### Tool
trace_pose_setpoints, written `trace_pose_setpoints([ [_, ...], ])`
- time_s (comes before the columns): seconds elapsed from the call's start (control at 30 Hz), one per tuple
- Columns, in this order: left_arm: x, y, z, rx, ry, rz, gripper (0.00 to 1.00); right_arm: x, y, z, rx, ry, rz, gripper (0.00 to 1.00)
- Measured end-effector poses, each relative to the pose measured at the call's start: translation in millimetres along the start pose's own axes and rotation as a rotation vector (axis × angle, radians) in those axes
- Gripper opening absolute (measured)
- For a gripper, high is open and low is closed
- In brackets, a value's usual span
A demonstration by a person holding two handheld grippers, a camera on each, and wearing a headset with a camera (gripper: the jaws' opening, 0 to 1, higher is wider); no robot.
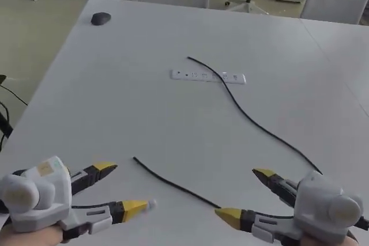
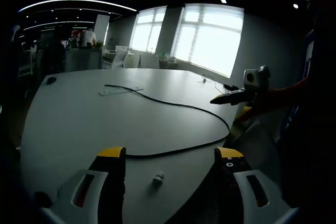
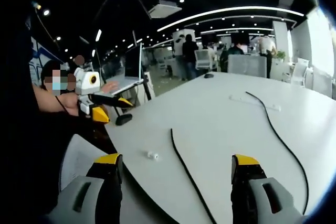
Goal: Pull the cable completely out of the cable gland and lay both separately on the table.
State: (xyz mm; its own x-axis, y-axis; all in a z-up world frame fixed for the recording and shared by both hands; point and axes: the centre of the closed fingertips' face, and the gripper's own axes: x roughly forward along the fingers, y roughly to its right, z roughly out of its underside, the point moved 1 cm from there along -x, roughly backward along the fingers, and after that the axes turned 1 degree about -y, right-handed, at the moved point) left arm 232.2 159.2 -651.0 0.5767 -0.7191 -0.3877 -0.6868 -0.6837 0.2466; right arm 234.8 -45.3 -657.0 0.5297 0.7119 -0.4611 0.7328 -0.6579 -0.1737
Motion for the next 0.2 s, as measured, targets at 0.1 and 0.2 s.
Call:
trace_pose_setpoints([
  [0.1, -1.8, -0.2, 2.5, -0.005, -0.006, -0.007, 0.70, 3.1, -5.1, 6.7, -0.012, -0.016, -0.019, 0.90],
  [0.2, -3.5, -0.2, 6.6, -0.026, -0.023, -0.012, 0.72, 5.7, -8.1, 6.5, -0.011, -0.017, -0.026, 0.92],
])
